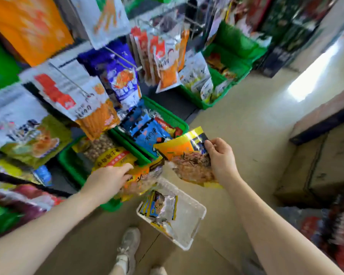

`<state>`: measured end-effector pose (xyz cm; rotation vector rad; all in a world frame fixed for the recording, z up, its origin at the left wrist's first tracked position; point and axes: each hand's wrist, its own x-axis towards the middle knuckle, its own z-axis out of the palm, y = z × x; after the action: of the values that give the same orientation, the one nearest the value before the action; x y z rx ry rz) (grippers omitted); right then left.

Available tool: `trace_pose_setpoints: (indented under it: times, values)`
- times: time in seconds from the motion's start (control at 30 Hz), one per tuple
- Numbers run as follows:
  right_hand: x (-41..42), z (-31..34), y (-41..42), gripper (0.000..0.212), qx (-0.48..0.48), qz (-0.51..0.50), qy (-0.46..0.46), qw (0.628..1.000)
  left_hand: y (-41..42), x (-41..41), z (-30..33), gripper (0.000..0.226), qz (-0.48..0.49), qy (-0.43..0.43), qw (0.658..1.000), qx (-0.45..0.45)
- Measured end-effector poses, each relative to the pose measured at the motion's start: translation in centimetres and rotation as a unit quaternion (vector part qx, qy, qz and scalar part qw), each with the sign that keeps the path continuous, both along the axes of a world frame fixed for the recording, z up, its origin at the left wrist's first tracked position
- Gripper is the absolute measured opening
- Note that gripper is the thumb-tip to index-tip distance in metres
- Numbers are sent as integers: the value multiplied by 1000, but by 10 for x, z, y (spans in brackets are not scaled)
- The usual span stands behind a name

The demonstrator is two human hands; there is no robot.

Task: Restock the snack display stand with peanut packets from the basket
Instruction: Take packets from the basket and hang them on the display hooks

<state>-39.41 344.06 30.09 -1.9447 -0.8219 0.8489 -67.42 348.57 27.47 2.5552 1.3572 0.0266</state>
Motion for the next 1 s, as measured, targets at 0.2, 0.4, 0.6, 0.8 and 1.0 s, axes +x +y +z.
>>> trace_pose_setpoints:
  times: [0.2, 0.4, 0.6, 0.8, 1.0]
  values:
    - [-98, 167, 13, 21, 162, 147, 34, 975, -55, -91, 164, 19, 23, 49, 986, 156]
    - [-231, 287, 22, 33, 249, 252, 129, 926, -97, -199, 285, 47, 92, 128, 934, 322]
    - [-373, 368, 25, 33, 334, 309, 191, 870, -138, -325, 357, 40, 141, 94, 859, 483]
    - [-484, 431, 42, 32, 396, 285, 271, 830, -146, -444, 420, 46, 223, 128, 817, 517]
    - [-556, 452, 61, 35, 412, 297, 266, 819, -100, -540, 453, 25, 289, 13, 818, 497]
